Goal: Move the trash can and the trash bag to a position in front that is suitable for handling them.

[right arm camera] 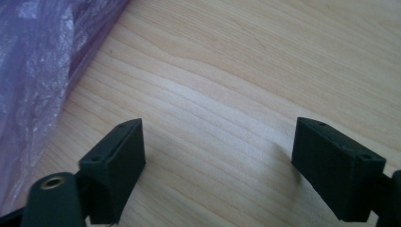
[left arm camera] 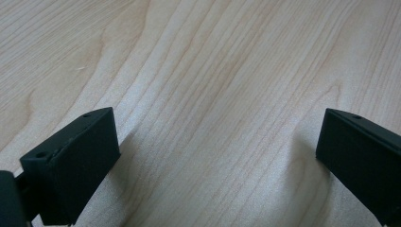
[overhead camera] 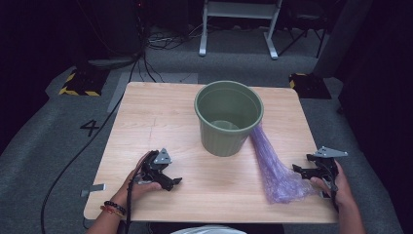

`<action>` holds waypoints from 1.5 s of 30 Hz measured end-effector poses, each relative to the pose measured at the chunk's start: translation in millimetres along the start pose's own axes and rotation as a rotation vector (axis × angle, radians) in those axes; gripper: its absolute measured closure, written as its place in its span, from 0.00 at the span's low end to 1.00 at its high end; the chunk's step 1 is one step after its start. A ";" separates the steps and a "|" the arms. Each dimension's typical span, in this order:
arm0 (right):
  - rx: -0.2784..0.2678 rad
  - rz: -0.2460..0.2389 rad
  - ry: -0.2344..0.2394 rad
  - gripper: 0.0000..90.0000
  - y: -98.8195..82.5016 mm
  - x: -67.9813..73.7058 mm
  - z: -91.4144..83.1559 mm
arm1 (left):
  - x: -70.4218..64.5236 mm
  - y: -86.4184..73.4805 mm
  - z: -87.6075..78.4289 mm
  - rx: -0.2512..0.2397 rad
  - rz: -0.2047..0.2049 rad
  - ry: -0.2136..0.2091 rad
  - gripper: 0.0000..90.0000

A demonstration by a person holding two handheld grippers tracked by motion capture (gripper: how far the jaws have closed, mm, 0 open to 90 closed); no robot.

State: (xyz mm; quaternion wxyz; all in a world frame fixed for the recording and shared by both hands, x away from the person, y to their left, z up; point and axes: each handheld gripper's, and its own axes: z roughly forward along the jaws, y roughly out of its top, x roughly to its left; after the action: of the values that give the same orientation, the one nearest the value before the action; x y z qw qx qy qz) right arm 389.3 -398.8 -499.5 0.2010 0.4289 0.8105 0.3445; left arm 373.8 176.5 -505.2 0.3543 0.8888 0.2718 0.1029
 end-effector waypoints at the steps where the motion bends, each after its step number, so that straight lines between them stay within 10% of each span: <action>1: -0.004 -0.001 0.011 0.22 0.6 1.3 0.5 | 0.0 0.0 0.0 0.000 0.000 0.000 0.00; 19: -0.087 -0.153 0.245 0.29 32.5 70.2 9.8 | 0.3 0.0 0.0 0.000 -0.007 0.004 0.00; 45: -0.082 -0.260 0.354 0.26 45.6 133.6 37.4 | -3.4 2.7 0.4 0.002 -0.019 0.023 0.04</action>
State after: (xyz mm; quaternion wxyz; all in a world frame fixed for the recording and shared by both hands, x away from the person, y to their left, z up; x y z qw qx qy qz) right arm 364.3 -255.0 -495.7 0.1154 0.2451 0.8670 0.4183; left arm 372.3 172.8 -503.7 0.3512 0.8854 0.2844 0.1092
